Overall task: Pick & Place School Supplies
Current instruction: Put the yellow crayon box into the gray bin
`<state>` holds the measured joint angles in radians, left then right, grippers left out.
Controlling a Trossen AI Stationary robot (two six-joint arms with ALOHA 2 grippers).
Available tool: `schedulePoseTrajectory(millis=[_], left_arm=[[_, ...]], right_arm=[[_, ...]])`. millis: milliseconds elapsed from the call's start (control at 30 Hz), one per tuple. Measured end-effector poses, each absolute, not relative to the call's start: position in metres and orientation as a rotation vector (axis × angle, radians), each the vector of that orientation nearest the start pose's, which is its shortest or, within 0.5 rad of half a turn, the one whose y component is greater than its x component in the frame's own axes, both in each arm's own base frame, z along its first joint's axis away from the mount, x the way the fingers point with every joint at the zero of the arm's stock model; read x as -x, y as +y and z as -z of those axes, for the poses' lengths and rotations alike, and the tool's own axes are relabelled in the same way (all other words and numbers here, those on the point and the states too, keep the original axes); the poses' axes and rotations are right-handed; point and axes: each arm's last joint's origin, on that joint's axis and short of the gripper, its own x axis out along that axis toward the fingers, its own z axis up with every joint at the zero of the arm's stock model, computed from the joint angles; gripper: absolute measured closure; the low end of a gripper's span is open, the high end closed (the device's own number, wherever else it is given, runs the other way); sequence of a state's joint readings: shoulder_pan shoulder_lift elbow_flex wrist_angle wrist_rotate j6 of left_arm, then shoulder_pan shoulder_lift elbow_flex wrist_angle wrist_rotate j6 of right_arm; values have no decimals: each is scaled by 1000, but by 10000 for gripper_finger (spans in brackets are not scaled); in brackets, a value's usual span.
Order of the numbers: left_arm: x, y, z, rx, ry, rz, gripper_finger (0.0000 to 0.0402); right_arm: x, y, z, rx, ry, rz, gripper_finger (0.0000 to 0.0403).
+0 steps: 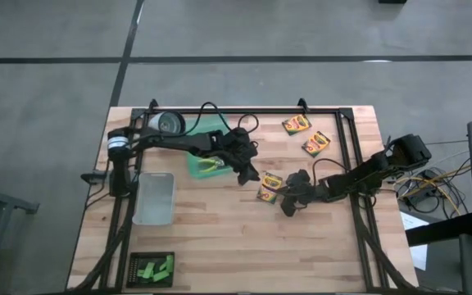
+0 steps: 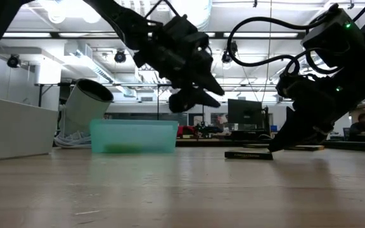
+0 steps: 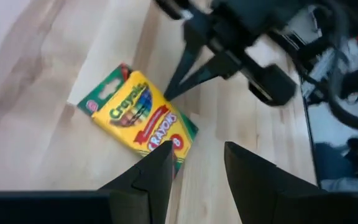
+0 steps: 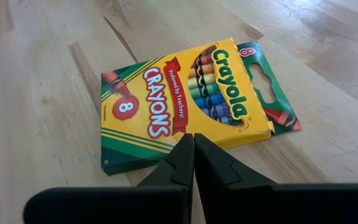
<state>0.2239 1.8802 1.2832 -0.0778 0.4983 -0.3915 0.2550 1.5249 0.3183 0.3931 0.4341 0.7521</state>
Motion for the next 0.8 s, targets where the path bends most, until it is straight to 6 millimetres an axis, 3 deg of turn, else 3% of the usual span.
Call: schedulePoseTrajectory(millis=[133, 400, 600, 800], left_arm=[[-413, 80, -197, 694, 706, 154, 252], [-443, 86, -197, 735, 710, 190, 252], [-436, 82, -201, 916, 888, 112, 252], [-433, 73, -213, 994, 847, -78, 252]], right_arm=[[-212, 43, -91, -439, 657, 443, 394], [-211, 42, -90, -436, 668, 448, 394], [-211, 42, -90, -432, 671, 450, 394], [-210, 42, -90, -424, 677, 450, 394]])
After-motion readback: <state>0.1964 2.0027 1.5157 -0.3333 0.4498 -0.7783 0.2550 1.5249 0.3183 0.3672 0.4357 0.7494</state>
